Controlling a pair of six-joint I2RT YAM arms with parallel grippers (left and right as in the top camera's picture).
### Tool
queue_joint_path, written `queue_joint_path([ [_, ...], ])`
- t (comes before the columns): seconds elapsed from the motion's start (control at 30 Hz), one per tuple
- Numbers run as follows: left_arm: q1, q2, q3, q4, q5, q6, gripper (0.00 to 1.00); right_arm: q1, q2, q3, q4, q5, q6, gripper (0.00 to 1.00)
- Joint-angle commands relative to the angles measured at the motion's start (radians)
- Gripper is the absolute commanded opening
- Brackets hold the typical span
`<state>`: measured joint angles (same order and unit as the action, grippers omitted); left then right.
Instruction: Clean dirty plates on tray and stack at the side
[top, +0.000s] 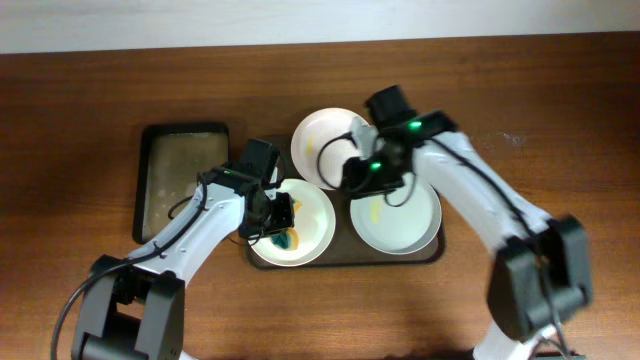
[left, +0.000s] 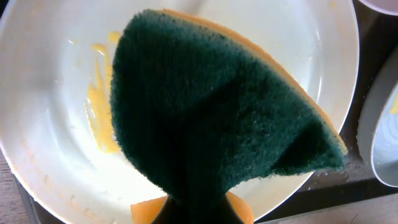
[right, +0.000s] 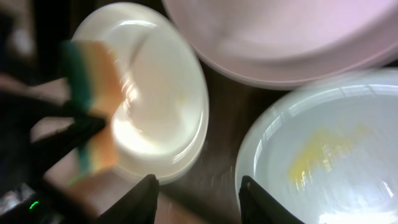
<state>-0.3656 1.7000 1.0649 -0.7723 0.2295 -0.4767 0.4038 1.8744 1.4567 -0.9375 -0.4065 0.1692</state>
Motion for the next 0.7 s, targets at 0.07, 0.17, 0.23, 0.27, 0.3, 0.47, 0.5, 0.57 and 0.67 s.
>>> queue_joint_path([
  [0.07,0.001,-0.013,0.002,0.002,0.011,-0.009,0.00,0.072,0.123,0.010,0.091,0.057,0.027,0.44],
  [0.17,0.001,-0.013,0.002,0.002,0.011,-0.009,0.00,0.101,0.137,0.010,0.122,0.107,0.027,0.44],
  [0.23,0.001,-0.013,0.002,0.003,0.011,-0.009,0.00,0.108,0.137,0.006,0.129,0.139,0.027,0.44],
  [0.27,0.001,-0.013,0.002,0.002,0.011,-0.009,0.00,0.113,0.138,0.005,0.132,0.147,0.028,0.44],
  [0.3,0.001,-0.013,0.002,0.002,0.011,-0.009,0.00,0.114,0.142,0.005,0.134,0.150,0.027,0.44],
  [0.47,0.001,-0.013,0.002,0.006,0.011,-0.009,0.00,0.114,0.178,-0.021,0.169,0.150,0.027,0.45],
  [0.5,0.001,-0.013,0.002,0.006,0.011,-0.009,0.00,0.114,0.185,-0.025,0.172,0.150,0.027,0.45],
  [0.57,0.001,-0.013,0.002,0.006,0.011,-0.009,0.00,0.114,0.200,-0.035,0.181,0.150,0.031,0.44],
  [0.67,0.001,-0.013,0.002,0.015,0.011,-0.009,0.00,0.114,0.201,-0.052,0.199,0.149,0.031,0.41],
])
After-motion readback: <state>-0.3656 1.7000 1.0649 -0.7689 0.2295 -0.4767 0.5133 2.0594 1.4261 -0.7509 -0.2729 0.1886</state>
